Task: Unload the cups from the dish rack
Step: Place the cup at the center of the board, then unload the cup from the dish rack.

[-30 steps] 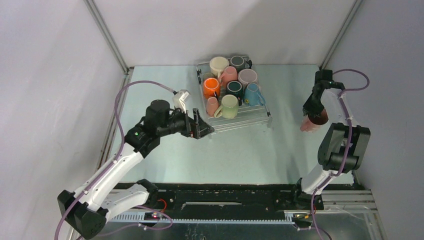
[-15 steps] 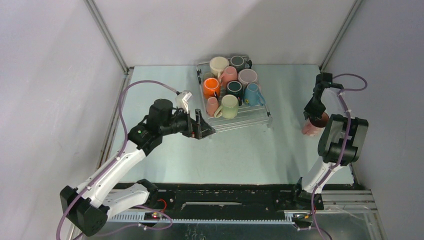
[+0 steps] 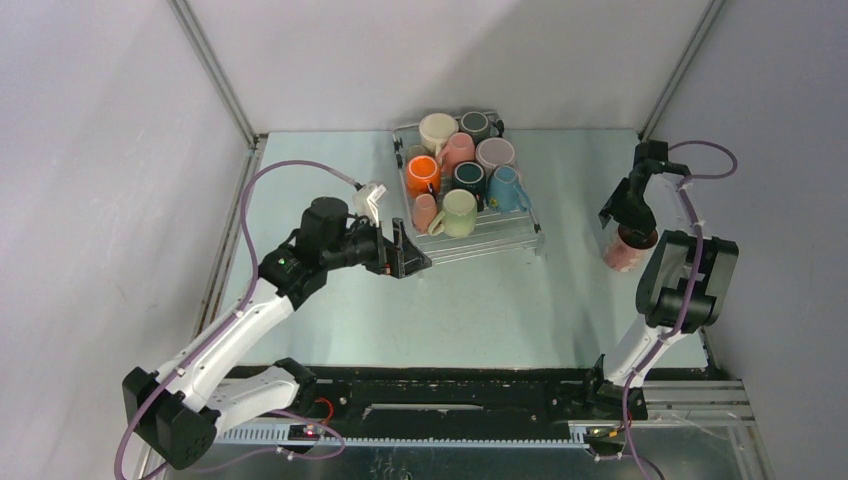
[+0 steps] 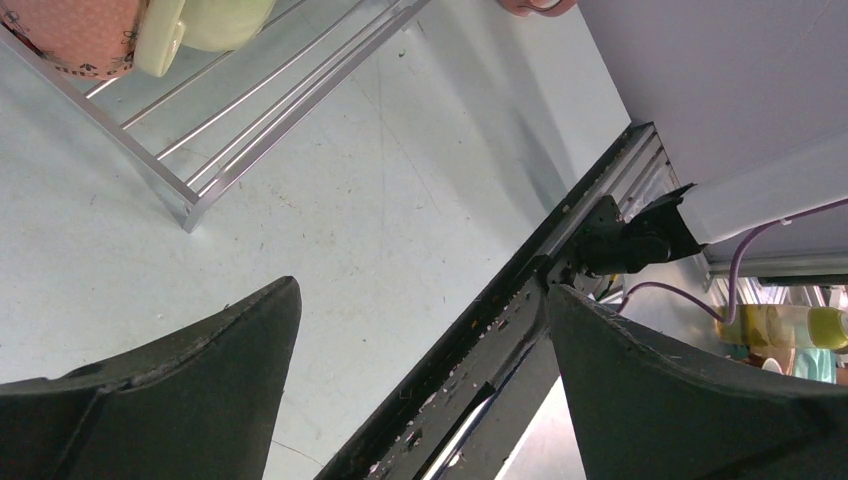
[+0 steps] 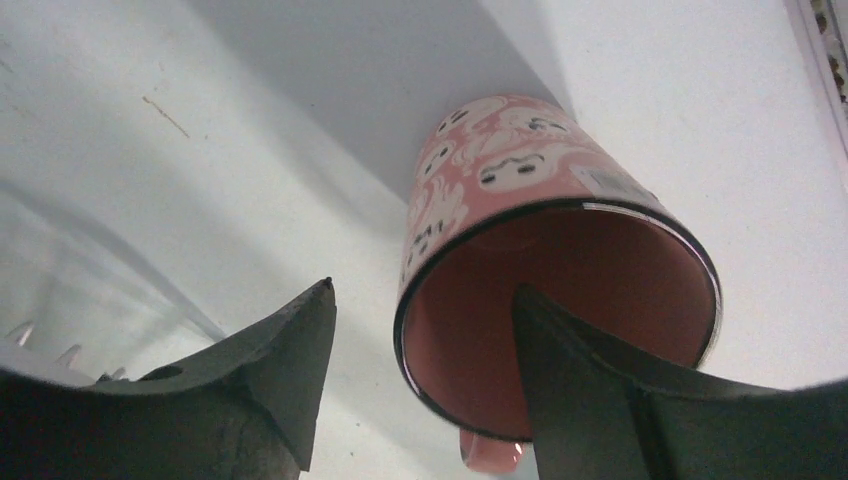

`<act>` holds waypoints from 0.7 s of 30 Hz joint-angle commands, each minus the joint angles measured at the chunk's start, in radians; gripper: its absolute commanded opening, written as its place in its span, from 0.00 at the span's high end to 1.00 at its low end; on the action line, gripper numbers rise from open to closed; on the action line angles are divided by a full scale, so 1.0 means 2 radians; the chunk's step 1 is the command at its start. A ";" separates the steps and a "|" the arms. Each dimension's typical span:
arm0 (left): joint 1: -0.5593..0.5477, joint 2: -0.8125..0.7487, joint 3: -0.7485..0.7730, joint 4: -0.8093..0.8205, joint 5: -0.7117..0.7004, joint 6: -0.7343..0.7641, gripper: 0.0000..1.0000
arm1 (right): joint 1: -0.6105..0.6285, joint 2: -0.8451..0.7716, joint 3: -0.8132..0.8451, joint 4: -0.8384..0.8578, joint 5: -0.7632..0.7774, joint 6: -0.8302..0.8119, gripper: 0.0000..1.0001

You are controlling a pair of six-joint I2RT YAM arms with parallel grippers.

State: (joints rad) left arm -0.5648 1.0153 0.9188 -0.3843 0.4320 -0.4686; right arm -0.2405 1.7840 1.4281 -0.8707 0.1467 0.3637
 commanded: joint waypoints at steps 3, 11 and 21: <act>-0.003 -0.003 0.037 0.008 0.000 0.016 0.00 | 0.003 -0.074 0.032 -0.024 0.005 -0.003 0.21; -0.002 -0.010 0.036 0.002 -0.041 0.025 0.00 | 0.064 -0.145 0.049 -0.023 -0.007 0.001 0.03; -0.003 -0.010 0.031 0.008 -0.058 0.016 0.00 | 0.224 -0.161 0.038 0.125 -0.101 -0.114 0.00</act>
State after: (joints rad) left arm -0.5655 1.0134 0.9192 -0.3862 0.3378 -0.4438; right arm 0.1467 1.4551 1.4975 -0.7818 0.0338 0.2714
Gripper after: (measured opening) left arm 0.996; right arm 0.993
